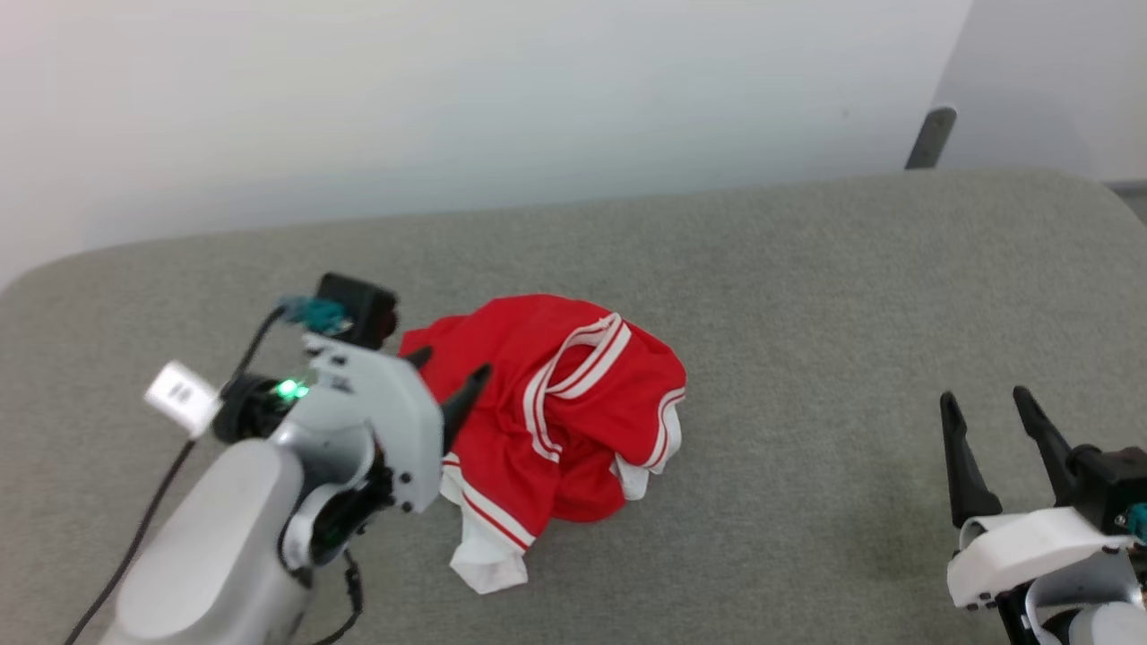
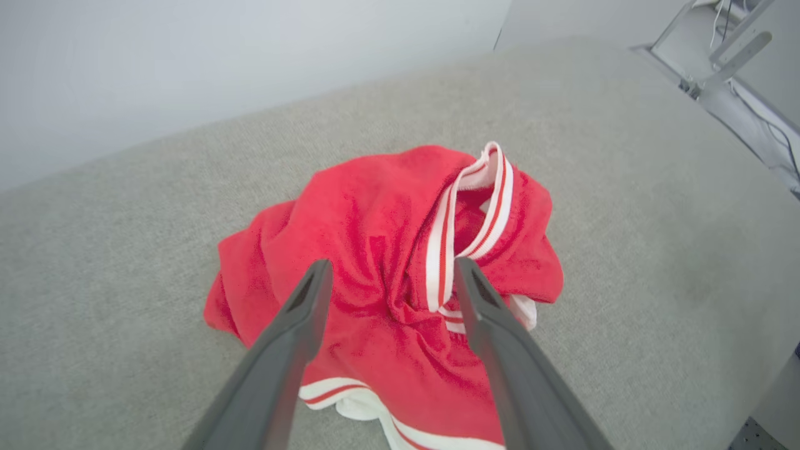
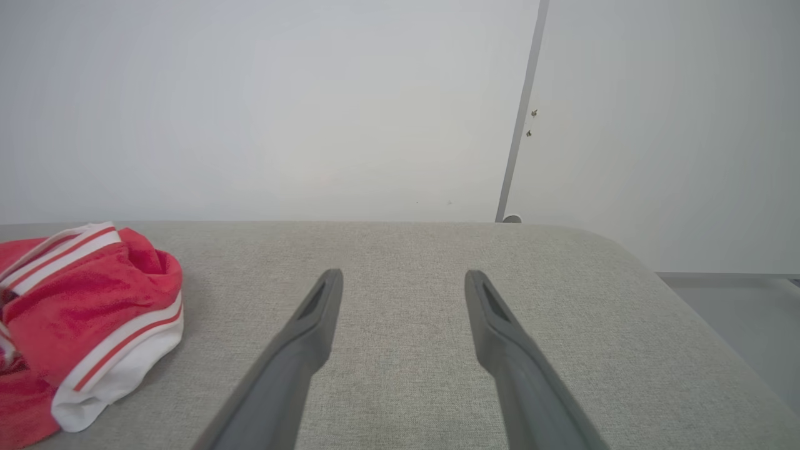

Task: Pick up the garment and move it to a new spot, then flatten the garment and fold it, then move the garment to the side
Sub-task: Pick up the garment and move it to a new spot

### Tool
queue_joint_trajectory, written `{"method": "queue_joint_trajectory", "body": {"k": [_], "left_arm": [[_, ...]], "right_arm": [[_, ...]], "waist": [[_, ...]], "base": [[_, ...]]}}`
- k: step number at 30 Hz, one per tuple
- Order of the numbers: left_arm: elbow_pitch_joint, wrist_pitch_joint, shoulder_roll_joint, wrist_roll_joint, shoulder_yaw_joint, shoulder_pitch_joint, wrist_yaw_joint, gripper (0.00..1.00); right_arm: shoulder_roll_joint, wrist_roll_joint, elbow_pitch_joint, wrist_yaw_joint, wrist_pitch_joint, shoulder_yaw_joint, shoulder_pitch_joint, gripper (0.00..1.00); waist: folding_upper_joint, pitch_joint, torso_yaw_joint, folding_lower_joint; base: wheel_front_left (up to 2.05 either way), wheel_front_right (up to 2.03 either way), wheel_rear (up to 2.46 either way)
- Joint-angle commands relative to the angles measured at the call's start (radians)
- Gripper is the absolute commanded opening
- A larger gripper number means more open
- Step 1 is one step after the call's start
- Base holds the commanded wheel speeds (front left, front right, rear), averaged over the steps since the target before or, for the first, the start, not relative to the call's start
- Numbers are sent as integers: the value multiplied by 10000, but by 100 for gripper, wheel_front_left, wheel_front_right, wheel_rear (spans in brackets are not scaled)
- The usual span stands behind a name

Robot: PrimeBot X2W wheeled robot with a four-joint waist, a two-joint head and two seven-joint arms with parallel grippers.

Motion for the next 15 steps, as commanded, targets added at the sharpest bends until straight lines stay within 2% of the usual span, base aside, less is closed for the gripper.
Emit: {"method": "queue_joint_trajectory", "body": {"k": [1, 6, 9, 15], "left_arm": [[-84, -433, 89, -84, 190, 348, 42, 100], [-438, -2575, 449, 163, 935, 1155, -59, 100], [-494, -3775, 620, 289, 1341, 1798, 32, 100], [-373, -5611, 782, 176, 2071, 2962, 96, 100]], "right_arm": [[-75, 69, 44, -6, 17, 42, 172, 100], [-193, 168, 79, -6, -47, 72, 367, 100], [-251, 204, 78, -6, -95, 20, 420, 100], [-339, 201, 121, -6, -176, -135, 607, 100]], "waist": [[-1, -403, 350, 0], [-1, -680, 611, 0], [-1, -766, 763, 0], [-1, -882, 1124, 0]], "base": [[0, 0, 0], [0, 0, 0], [0, 0, 0], [0, 0, 0]]}}
